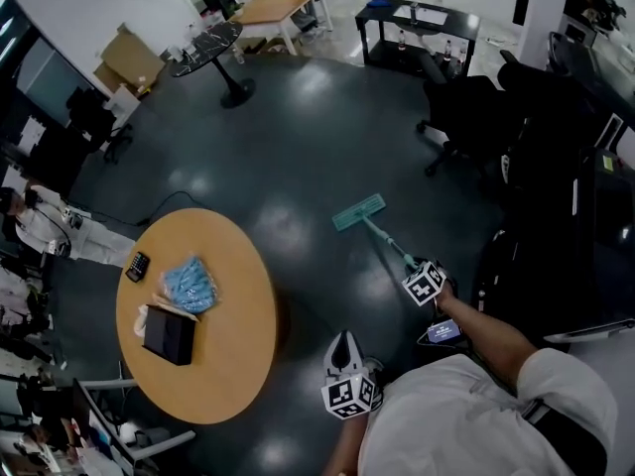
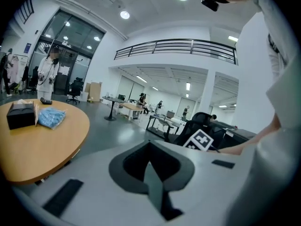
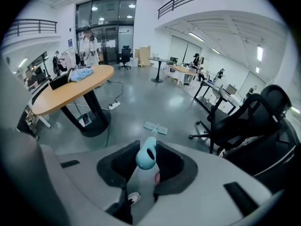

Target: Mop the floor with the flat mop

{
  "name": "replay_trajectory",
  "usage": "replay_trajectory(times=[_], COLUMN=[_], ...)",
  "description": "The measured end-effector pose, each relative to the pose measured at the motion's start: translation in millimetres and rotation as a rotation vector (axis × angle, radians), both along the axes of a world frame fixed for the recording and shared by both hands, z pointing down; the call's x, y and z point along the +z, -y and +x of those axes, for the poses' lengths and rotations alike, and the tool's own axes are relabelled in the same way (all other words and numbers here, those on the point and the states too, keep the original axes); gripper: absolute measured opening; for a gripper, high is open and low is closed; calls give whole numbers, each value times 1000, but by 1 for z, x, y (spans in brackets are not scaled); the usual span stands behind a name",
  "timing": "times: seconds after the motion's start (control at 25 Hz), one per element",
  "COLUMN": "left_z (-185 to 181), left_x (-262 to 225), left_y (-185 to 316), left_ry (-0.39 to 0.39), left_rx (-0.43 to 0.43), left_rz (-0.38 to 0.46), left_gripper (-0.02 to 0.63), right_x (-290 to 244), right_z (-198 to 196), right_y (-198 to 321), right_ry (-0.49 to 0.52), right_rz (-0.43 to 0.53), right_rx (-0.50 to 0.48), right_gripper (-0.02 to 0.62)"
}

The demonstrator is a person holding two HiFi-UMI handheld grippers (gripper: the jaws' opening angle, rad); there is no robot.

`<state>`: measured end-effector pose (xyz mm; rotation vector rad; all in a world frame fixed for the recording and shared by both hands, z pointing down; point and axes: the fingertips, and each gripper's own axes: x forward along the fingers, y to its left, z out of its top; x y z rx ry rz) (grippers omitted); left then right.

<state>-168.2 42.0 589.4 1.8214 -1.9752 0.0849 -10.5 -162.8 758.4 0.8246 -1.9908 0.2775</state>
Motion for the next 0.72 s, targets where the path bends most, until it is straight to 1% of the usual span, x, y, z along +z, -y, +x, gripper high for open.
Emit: replay_trajectory(times=[0.2,0.36,0.48,0.72], left_z=[6,10,11,16], left_x=[-8,-13,-17,-18], left_y=[12,17,18,19], left_ry=[7,9,12,22], left_rx=[41,56,59,72], left_rz=[30,51,65,74], left_gripper=[5,5,5,5], right_x=[-57,-91,-101,-99], right_z=[28,32,31,31], right_y=[-55,-84,-94,-95], right_ry=[77,117,139,163], right_rz=[-1,15,31,49], right_rx=[9,-5,-15,-11], right_gripper=[110,110,110,111])
